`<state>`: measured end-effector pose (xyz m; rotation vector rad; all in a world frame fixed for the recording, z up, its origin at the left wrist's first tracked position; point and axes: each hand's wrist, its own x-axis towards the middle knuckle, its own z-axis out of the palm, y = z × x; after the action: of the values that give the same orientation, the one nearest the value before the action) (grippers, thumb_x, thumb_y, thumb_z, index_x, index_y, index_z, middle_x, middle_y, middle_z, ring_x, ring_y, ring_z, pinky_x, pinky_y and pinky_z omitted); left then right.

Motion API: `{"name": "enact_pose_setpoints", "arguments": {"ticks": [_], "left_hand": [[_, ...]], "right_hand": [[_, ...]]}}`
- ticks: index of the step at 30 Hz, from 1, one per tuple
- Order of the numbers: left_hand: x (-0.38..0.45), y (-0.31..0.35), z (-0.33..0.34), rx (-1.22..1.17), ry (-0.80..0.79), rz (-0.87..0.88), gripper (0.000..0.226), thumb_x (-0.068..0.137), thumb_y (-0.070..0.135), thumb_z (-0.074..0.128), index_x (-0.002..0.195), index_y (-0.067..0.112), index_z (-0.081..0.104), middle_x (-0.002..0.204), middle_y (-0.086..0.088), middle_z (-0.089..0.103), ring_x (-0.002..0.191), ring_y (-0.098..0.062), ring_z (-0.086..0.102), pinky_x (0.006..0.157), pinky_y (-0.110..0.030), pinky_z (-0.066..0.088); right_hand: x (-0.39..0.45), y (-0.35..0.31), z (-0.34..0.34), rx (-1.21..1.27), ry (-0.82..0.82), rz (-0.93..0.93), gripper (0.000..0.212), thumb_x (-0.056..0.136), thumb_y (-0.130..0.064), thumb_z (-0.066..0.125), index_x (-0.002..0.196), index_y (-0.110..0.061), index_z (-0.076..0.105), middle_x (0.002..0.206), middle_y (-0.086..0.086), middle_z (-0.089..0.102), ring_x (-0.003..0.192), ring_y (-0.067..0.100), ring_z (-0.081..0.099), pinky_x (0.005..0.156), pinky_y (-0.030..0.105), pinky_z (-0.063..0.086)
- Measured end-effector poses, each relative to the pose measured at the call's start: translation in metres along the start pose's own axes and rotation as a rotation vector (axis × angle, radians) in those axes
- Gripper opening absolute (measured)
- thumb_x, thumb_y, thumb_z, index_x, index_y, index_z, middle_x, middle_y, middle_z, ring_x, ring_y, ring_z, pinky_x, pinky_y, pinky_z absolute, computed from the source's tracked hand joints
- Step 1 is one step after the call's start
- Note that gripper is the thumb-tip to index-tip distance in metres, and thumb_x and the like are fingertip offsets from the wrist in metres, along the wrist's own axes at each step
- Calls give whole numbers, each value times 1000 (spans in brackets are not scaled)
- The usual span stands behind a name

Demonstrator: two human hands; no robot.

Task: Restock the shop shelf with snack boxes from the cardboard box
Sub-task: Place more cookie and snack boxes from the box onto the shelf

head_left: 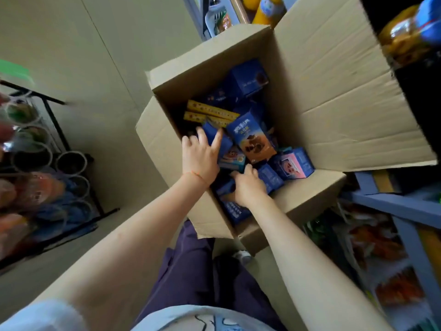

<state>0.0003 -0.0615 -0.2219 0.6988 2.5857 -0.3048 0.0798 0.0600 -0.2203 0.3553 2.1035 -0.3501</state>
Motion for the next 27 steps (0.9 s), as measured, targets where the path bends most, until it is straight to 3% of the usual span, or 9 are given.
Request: {"name": "enact_pose_setpoints", "arguments": {"ticks": [8, 12, 15, 18, 20, 23, 25, 27], "left_hand": [[-2, -1, 7, -48, 52, 5, 80, 92, 55, 51, 157, 28, 15, 151, -26, 34, 117, -38, 52, 103, -48, 33], [1, 2, 6, -63, 66, -3, 77, 92, 52, 52, 157, 30, 17, 150, -26, 36, 117, -38, 52, 104, -49, 33], [1, 2, 7, -85, 88, -8, 76, 92, 52, 51, 156, 29, 20, 155, -26, 29, 129, -40, 44, 108, -51, 29], [-2, -3, 4, -245, 174, -12, 69, 92, 50, 46, 154, 25, 30, 161, -24, 20, 145, -40, 26, 114, -50, 24], [-6, -1, -4, -483, 244, -36, 62, 93, 49, 44, 149, 23, 42, 158, -19, 30, 144, -35, 31, 114, -46, 27], [-18, 12, -32, -1126, 81, -68, 54, 95, 50, 51, 142, 23, 52, 136, -5, 54, 127, -23, 51, 107, -35, 39], [-36, 30, -62, -1461, -69, 33, 60, 87, 53, 62, 140, 26, 53, 122, 6, 58, 120, -16, 57, 102, -26, 43], [-57, 52, -90, -1626, -117, 190, 75, 72, 54, 75, 138, 30, 48, 121, 11, 58, 119, -15, 60, 102, -27, 46]], "right_hand": [[-13, -3, 9, -138, 93, 36, 99, 74, -68, 70, 149, -24, 21, 146, 17, 27, 135, 37, 32, 103, 49, 38], [-15, 1, 10, -91, 124, 90, 105, 73, -71, 68, 150, -20, 18, 149, 19, 23, 136, 39, 32, 101, 50, 40], [-15, 3, 7, 19, 154, 92, 97, 74, -67, 70, 144, -19, 23, 143, 16, 28, 129, 38, 39, 93, 48, 44], [-23, 15, -6, 351, 220, 107, 80, 73, -62, 72, 131, -23, 34, 128, 8, 34, 114, 32, 48, 85, 43, 47], [-34, 30, -17, 700, 259, 134, 64, 77, -55, 73, 125, -29, 39, 124, 5, 37, 108, 26, 50, 82, 39, 48], [-60, 51, -33, 1229, 376, 126, 43, 79, -46, 72, 115, -33, 54, 121, 2, 57, 105, 20, 59, 83, 39, 54], [-84, 63, -45, 1499, 431, 115, 36, 81, -44, 70, 111, -26, 62, 104, 2, 69, 89, 19, 68, 68, 36, 59], [-118, 79, -57, 1668, 487, 69, 22, 92, -37, 62, 108, -22, 63, 86, 0, 72, 69, 14, 69, 53, 27, 55]]}}
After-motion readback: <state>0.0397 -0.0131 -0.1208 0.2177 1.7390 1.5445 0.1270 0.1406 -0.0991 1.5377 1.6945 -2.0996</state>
